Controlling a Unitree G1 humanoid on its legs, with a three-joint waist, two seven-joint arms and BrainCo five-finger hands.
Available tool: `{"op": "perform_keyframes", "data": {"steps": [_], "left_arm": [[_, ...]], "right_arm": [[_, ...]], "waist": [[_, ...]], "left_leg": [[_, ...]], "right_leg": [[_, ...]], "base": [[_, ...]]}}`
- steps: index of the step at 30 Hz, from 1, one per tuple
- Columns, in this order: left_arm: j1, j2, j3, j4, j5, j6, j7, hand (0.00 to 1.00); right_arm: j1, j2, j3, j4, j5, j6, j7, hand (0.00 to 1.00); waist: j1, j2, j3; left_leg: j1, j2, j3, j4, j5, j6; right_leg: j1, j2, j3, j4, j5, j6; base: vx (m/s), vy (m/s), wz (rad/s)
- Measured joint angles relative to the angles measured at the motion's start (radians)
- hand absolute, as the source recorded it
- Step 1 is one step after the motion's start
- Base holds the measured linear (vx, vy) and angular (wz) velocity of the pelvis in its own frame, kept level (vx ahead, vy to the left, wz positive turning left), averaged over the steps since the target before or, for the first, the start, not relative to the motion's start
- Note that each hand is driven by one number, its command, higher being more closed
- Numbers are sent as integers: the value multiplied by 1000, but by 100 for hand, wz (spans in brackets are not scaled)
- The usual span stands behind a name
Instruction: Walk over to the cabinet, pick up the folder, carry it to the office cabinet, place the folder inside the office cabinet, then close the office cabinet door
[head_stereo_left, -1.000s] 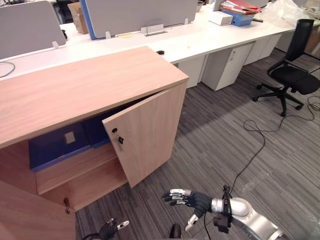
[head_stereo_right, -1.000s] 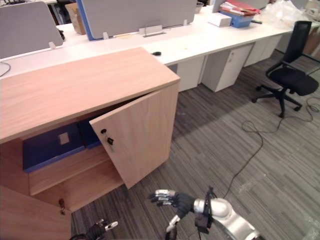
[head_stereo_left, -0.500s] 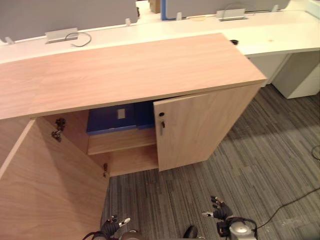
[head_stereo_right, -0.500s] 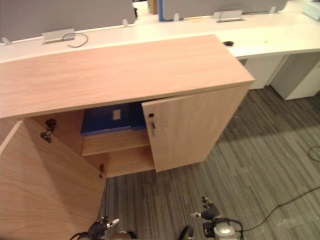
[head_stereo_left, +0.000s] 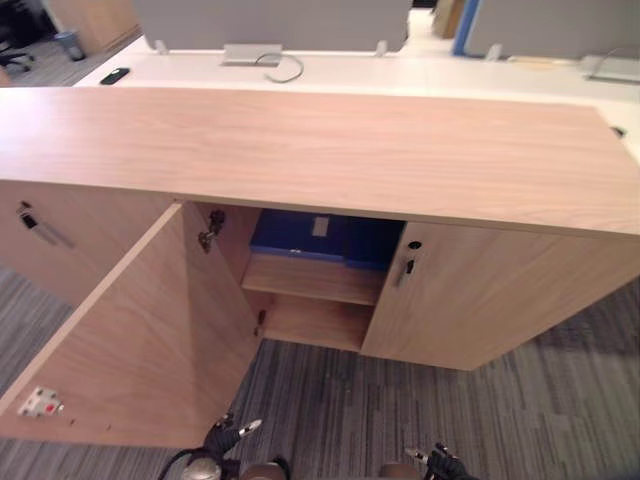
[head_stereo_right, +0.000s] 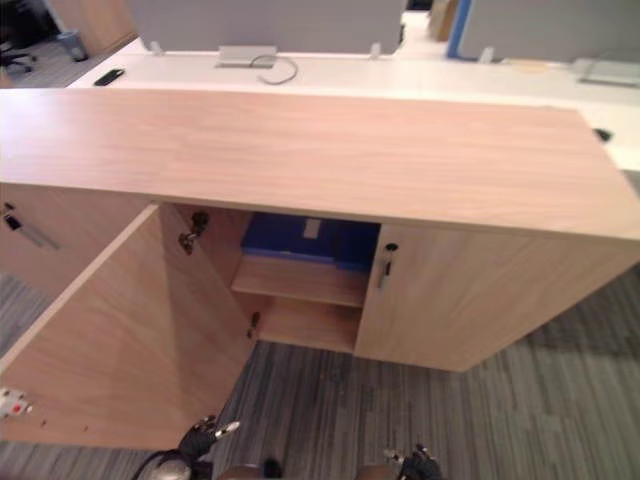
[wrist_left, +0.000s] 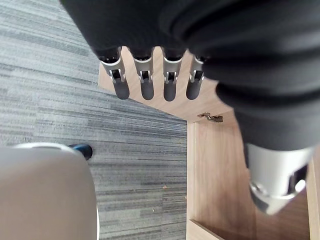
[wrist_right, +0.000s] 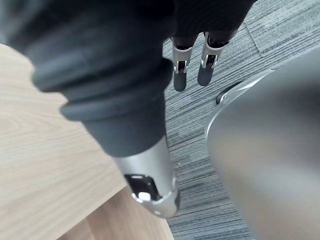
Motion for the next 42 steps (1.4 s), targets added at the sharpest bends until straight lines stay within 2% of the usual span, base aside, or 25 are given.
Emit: {"op": "perform_keyframes", "data": {"steps": [3, 4, 6, 9, 10, 13, 15, 16, 18, 19, 21, 23, 24, 25, 27, 28, 30, 33, 37, 42], "left_arm": [[-13, -14, 1, 16, 9, -7, 0, 0], [-17, -15, 3, 20, 10, -7, 0, 0], [-16, -8, 28, 21, 14, -9, 1, 0], [-19, -8, 61, 31, 8, -9, 4, 0], [-17, -8, 73, 31, -6, -9, 7, 0], [-17, -10, 99, 28, -65, -11, 8, 0], [-22, -12, 97, 16, -85, -13, 9, 0], [-41, -16, 97, 7, -102, -16, 13, 0], [-44, -13, 90, -5, -102, -17, 17, 0], [-44, -13, 75, -13, -101, -17, 17, 0], [-40, -22, 19, -35, -101, -20, 17, 0], [-44, -40, -32, -42, -100, -23, 12, 0], [-51, -49, -69, -43, -100, -24, 5, 0], [-54, -51, -85, -45, -100, -24, 0, 0], [-60, -40, -165, -117, -109, -25, -15, 0], [-55, -35, -182, -138, -116, -25, -19, 0], [-24, -13, -213, -205, -157, -28, -40, 0], [-16, -3, -216, -209, -229, -27, -76, 0], [9, 14, -204, -220, -325, -10, -104, 0], [15, 32, -150, -259, -453, 23, -130, 0]], "right_arm": [[1, 13, -5, -1, 10, 0, 4, 0], [1, 15, -5, -1, 10, 0, 4, 0], [9, 30, -5, 3, 10, 0, 6, 0], [9, 33, -16, 6, 10, 1, 11, 0], [10, 33, -18, 11, 9, 1, 12, 0], [10, 30, -20, 12, 8, -3, 12, 0], [10, 26, -26, 13, 7, -7, 11, 0], [11, 25, -68, 17, -10, -12, 11, 0], [17, 26, -103, 17, -12, -12, 11, 0], [44, 25, -130, 16, -14, -11, 11, 0], [84, 16, -159, 38, -14, -10, 10, 0], [107, 22, -212, 52, -14, -7, 8, 0], [117, 31, -254, 51, -14, -5, 7, 0], [120, 32, -272, 51, -12, -4, 4, 0], [122, 39, -299, 50, -12, 1, 1, 0], [122, 39, -299, 48, -11, 1, 1, 0], [115, 42, -296, 37, -10, 0, 3, 0], [115, 41, -312, 31, 8, 2, 6, 0], [114, 43, -322, 31, 33, 12, 11, 0], [114, 43, -326, 30, 31, 26, 25, 0]], "waist": [[2, -9, -2], [3, -13, -2], [8, -45, -16], [5, -48, -15], [5, -47, -15], [4, -46, -1], [1, -48, 9], [-8, -45, 25], [-11, -52, 36], [-15, -52, 32], [-36, -43, 25], [-50, -30, 16], [-55, -18, 10], [-59, -15, 9], [-73, -21, 10], [-74, -19, 9], [-69, -14, -1], [-80, 9, -7], [-81, 11, -6], [-87, 11, -6]], "left_leg": [[-12, 39, -63, -20, 32, -37], [-19, 44, -74, -23, 38, -43], [-51, 50, -99, -37, 65, -65], [-69, 63, -140, -36, 88, -88], [-76, 83, -155, -35, 100, -99], [-109, 122, -203, -29, 146, -104], [-148, 120, -186, -56, 219, -67], [-198, 152, 58, 51, 155, 21], [-224, 188, 206, 175, 77, 81], [-230, 218, 332, 299, 22, 97], [-190, 254, 495, 430, -55, 113], [-131, 281, 570, 451, -103, 102], [-86, 295, 584, 425, -101, 101], [-62, 293, 588, 377, -89, 87], [-60, 203, 587, 244, -65, 27], [-58, 180, 571, 219, -61, 21], [-33, 88, 535, 112, -26, 32], [-12, 2, 498, -39, 45, 58], [6, -26, 505, -110, 77, 69], [49, -34, 538, -167, 109, 64]], "right_leg": [[-35, 65, 82, 79, -3, 2], [-36, 73, 82, 78, -8, 6], [-31, 77, 65, 47, -70, 21], [21, 94, 30, -35, -104, 11], [46, 112, 10, -65, -107, 4], [67, 160, -41, -67, -116, -13], [58, 156, -103, -61, -125, -48], [43, 132, -203, -76, -133, -93], [43, 106, -252, -71, -132, -95], [48, 74, -308, -73, -132, -95], [52, 25, -411, -88, -123, -81], [57, 2, -501, -112, -101, -68], [55, -8, -545, -112, -91, -61], [55, -17, -567, -104, -90, -59], [66, -66, -601, -104, -62, -37], [77, -74, -605, -110, -55, -34], [113, -112, -619, -156, -16, -6], [121, -143, -630, -196, 45, 24], [121, -141, -619, -237, 85, 49], [139, -119, -583, -290, 100, 54]], "base": [[29, -188, 60], [45, -162, 43], [22, -202, 37], [-44, -169, 42], [-131, -219, 53], [-171, -170, 74], [-266, -165, 123], [-257, -127, 123], [-254, -84, 113], [-186, -28, 128], [-123, 54, 170], [-51, 153, 160], [-10, 179, 136], [-20, 268, 166], [-25, 318, 172], [5, 375, 135], [36, 312, 79], [19, 263, 52], [-8, 111, 1], [-49, -19, -22]]}}
